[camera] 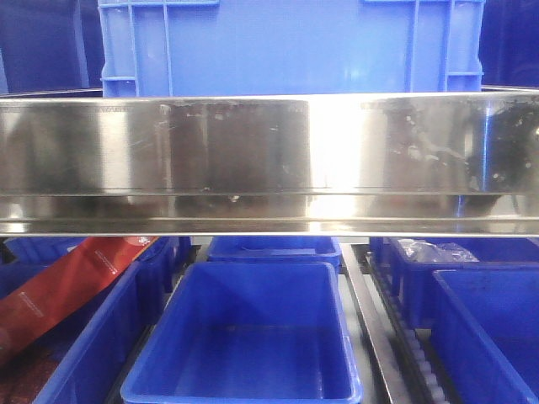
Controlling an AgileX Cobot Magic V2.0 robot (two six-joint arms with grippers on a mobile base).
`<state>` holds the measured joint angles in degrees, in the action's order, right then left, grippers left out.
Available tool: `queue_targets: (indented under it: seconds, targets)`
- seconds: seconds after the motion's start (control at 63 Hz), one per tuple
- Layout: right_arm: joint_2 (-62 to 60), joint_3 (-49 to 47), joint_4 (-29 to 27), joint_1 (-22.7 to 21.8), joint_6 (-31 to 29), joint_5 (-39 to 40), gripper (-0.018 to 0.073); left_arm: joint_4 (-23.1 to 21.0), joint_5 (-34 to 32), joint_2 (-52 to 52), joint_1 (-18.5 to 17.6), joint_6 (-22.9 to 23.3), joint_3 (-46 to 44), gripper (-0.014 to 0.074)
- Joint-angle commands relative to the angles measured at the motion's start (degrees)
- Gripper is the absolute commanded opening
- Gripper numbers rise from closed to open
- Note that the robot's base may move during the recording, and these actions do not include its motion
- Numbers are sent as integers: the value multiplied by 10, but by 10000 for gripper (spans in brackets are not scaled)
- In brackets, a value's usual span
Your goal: Place valve from conveyor to right shelf box
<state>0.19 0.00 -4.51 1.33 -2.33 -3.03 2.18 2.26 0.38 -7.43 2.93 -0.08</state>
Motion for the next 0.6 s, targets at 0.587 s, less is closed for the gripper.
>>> queue_targets:
  seconds: [0.587]
  targets:
    - [-2,0,2,-2,-3,14,-163,-4,-2,-4,-5,3,1,-111]
